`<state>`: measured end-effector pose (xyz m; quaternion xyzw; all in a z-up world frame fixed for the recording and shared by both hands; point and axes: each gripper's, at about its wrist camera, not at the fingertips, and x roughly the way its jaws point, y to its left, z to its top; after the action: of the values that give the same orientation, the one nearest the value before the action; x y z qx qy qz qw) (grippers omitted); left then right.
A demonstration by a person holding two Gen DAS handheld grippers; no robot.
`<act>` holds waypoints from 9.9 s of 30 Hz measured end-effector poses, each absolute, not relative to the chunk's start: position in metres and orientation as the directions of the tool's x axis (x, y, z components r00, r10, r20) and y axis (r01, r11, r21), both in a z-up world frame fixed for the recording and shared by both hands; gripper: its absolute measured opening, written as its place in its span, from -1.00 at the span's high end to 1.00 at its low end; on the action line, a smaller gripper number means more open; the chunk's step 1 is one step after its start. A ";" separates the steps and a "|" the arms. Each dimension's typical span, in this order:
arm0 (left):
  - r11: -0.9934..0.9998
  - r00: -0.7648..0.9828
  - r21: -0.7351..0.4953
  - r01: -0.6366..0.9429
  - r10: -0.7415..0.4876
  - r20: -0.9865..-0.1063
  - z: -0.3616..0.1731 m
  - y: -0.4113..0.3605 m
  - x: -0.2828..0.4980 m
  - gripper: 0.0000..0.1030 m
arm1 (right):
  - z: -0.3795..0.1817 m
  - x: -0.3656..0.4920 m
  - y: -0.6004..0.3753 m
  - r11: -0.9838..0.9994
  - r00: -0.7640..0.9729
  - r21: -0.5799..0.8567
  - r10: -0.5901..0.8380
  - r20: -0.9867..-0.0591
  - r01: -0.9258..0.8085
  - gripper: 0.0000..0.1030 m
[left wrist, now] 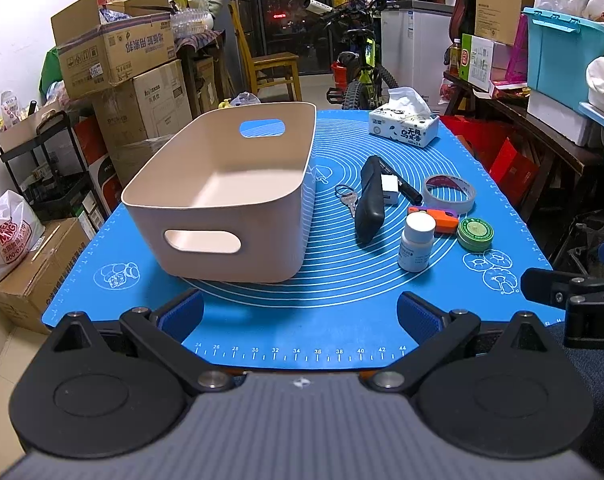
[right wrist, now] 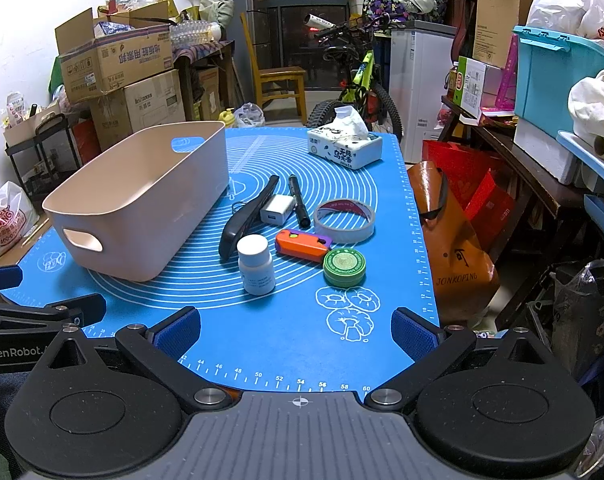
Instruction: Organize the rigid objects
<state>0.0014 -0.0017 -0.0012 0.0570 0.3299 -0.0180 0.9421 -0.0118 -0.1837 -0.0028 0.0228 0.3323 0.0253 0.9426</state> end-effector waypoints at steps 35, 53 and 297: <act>0.993 0.781 0.096 0.072 0.004 -0.625 -0.002 -0.001 0.003 -0.97 | -0.003 -0.012 -0.183 0.998 0.777 0.057 0.061 -0.626 -0.032 -0.95; 0.995 0.813 0.096 0.029 0.032 -0.582 0.034 0.018 0.015 -0.97 | 0.018 -0.004 -0.185 0.996 0.776 0.074 0.080 -0.626 -0.043 -0.95; 0.999 0.441 -0.035 0.021 -0.041 -0.896 -0.019 0.172 0.256 0.89 | -0.093 0.203 -0.205 0.974 0.490 0.004 -0.110 -0.865 0.225 -0.07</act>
<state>0.2564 0.1719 -0.0191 -0.0093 0.5282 -0.0181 0.8489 0.2032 -0.2047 -0.0927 0.0582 0.4958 -0.0972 0.8610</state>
